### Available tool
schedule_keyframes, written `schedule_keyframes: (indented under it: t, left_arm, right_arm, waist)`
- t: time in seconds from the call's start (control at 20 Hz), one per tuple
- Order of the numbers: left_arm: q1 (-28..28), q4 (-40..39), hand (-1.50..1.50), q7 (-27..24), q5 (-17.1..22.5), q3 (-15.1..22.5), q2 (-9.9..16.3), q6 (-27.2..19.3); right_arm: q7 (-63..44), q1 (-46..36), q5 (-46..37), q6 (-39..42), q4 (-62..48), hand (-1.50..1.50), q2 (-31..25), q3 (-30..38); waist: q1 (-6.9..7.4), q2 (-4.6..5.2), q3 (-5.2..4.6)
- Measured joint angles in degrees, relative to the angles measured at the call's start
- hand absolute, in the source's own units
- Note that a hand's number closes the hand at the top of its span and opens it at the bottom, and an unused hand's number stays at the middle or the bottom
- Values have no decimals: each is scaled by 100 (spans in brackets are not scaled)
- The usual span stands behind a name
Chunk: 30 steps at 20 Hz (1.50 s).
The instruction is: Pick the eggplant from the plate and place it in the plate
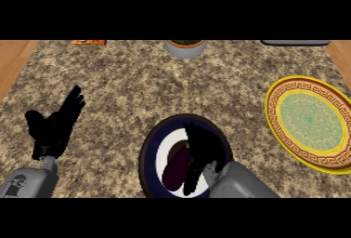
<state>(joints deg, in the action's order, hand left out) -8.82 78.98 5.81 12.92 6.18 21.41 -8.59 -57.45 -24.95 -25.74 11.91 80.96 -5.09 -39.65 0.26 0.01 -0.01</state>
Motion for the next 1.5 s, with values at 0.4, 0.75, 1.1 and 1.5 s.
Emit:
schedule_keyframes:
  t: [0.4, 0.75, 1.1, 1.5]
  left_arm:
    - [8, 253, 0, 292, -174, -124, -125, 26]
    - [-58, 125, 0, 283, -404, -267, -339, 129]
    - [-41, 60, 0, 192, -418, -423, -356, 328]
    - [-151, 26, 0, 269, -577, -415, -518, 293]
  right_arm:
    - [173, -151, -309, 231, -719, -150, 315, 226]
    - [362, -116, -597, 401, -1089, -150, 458, 286]
    - [653, -282, -452, 674, -1320, 150, 377, 198]
    - [848, -313, -351, 146, -1242, 150, 272, -122]
  waist:
    - [2, -2, 1]
    - [-5, -17, -2]
    - [-6, -73, -36]
    - [-29, -82, -53]
